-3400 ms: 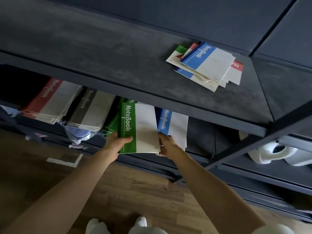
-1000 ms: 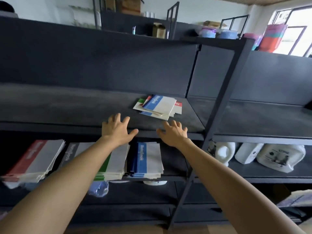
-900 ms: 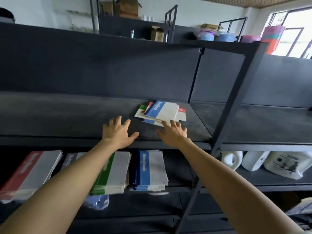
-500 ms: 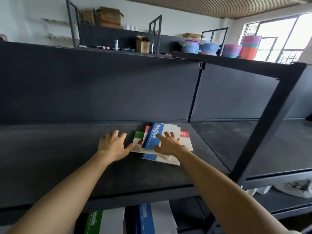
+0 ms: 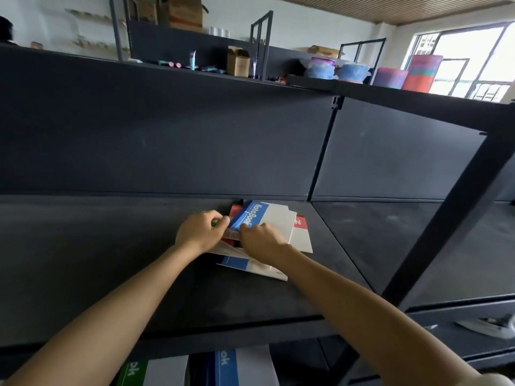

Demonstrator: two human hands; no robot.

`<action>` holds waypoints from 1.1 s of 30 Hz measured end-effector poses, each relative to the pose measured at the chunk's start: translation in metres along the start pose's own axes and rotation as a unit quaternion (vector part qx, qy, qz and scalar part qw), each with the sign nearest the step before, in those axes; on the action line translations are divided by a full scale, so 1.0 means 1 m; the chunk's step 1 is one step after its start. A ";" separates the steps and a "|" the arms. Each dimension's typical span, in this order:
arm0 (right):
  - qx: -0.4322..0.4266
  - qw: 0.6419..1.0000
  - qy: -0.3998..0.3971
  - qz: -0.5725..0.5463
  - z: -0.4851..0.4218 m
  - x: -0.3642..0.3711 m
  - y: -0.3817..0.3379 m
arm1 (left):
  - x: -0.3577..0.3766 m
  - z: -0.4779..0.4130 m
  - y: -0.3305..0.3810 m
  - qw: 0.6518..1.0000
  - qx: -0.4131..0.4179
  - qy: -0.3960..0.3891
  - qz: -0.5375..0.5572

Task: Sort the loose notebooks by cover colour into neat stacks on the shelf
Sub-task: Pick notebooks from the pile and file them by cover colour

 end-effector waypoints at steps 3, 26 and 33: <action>0.005 0.999 0.016 -0.035 0.003 -0.013 0.000 | 0.012 0.007 -0.007 0.915 -0.174 -0.147 0.333; 0.075 0.988 -0.041 -0.125 -0.021 0.023 0.053 | -0.042 0.069 -0.090 0.806 -0.348 -0.051 0.476; -0.018 0.994 0.006 0.108 -0.019 0.009 0.015 | -0.039 0.078 -0.083 0.801 -0.342 -0.067 0.486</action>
Point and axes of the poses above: each hand's wrist, its own z-axis away from the middle knuckle, its own x-axis out of the palm, y = z × x, the point moved 6 cm from there along -z, towards the middle knuckle, and after that the axes turned 7 degrees about -z, right-handed, at the moved point
